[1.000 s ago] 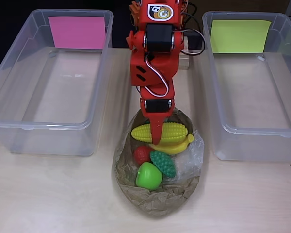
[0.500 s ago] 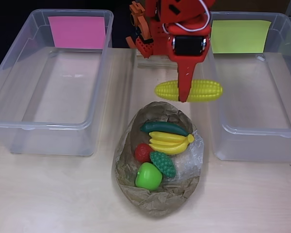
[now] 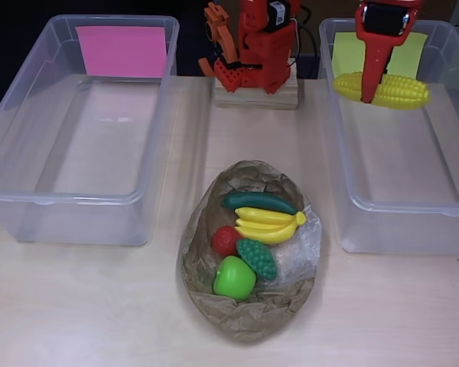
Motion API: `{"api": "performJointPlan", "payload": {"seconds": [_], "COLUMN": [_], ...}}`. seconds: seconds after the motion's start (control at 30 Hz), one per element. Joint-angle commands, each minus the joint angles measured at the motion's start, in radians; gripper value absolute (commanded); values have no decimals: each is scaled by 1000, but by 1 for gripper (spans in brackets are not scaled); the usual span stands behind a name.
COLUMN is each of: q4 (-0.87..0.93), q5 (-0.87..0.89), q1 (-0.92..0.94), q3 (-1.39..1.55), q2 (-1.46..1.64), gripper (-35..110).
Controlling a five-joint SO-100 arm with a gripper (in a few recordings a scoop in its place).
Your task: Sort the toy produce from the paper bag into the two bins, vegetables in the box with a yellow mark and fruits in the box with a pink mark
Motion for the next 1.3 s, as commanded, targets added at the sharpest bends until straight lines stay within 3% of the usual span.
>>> {"api": "performJointPlan", "payload": {"seconds": [0.0,0.33,0.63,0.77,1.03,1.13,1.27], "q4": [-37,-121,-281,-331,-262,-252,-328], "q5": [364,1046,1123,1043,658,423,-58], "q1": [-195,-638,-687,-660,-502,-403,-239], "q3": [64,20,169,215,44,-66,-201], "q2": [46,-192,-245,-209,-158,-137,-117], "gripper": [17,21,23,33,45,45,42]}}
